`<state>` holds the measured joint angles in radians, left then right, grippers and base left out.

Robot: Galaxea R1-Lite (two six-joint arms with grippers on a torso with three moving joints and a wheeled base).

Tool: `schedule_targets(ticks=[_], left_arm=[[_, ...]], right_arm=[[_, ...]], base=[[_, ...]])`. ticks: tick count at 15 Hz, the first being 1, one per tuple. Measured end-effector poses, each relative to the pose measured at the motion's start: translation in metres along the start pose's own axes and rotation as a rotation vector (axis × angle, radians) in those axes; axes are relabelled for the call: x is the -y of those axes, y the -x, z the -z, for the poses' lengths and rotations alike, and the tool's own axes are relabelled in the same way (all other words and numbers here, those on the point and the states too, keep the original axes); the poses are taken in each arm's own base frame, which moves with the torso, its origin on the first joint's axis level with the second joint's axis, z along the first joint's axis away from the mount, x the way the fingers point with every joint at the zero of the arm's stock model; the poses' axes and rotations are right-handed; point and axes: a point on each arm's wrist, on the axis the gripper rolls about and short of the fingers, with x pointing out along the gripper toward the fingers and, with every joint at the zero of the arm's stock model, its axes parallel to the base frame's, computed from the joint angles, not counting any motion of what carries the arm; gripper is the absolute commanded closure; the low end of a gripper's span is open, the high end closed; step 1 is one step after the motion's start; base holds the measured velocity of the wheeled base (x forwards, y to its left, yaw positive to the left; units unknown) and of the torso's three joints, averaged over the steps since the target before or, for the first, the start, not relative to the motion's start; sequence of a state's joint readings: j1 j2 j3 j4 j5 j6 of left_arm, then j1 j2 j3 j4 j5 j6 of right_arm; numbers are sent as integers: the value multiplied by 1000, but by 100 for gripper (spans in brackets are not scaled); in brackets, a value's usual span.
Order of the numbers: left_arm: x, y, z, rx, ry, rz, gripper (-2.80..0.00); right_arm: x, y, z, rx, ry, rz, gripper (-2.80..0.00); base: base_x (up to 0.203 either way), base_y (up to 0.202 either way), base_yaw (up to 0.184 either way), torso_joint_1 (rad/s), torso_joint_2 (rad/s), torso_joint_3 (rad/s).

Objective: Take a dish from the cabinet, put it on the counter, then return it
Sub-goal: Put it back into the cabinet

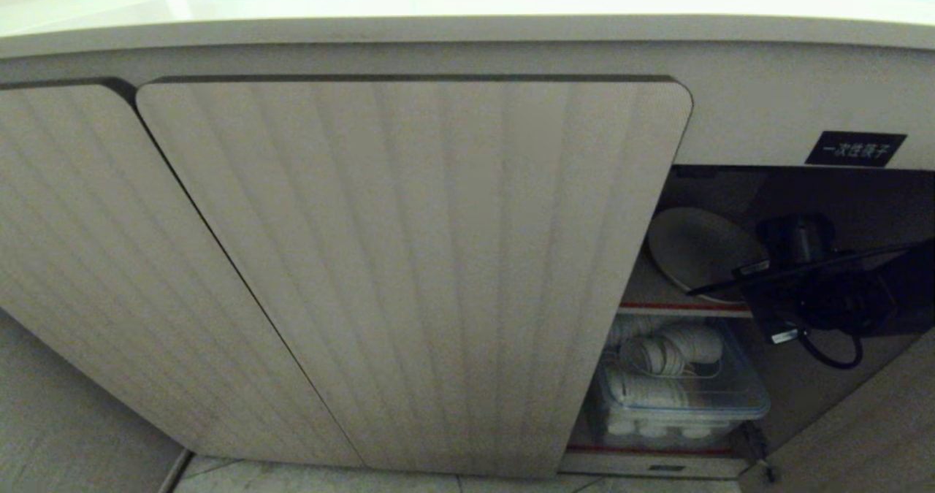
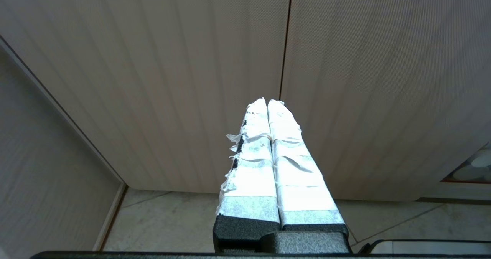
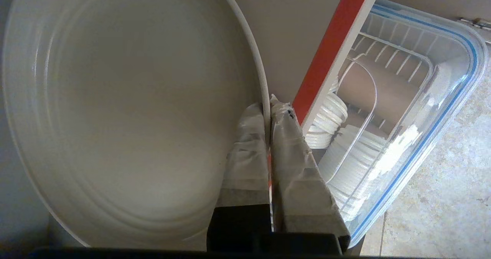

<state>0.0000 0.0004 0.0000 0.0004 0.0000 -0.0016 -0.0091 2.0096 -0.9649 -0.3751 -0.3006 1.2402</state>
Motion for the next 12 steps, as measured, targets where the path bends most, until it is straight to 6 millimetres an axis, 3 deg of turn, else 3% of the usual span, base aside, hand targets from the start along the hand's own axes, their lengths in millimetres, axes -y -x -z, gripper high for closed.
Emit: schedule_targets(ticks=[12], left_arm=[[0,0,0,0,0,0,0]], right_arm=[[-1,1,-1,2,0,-5,0]], base=[[0,0,0,0,0,0]])
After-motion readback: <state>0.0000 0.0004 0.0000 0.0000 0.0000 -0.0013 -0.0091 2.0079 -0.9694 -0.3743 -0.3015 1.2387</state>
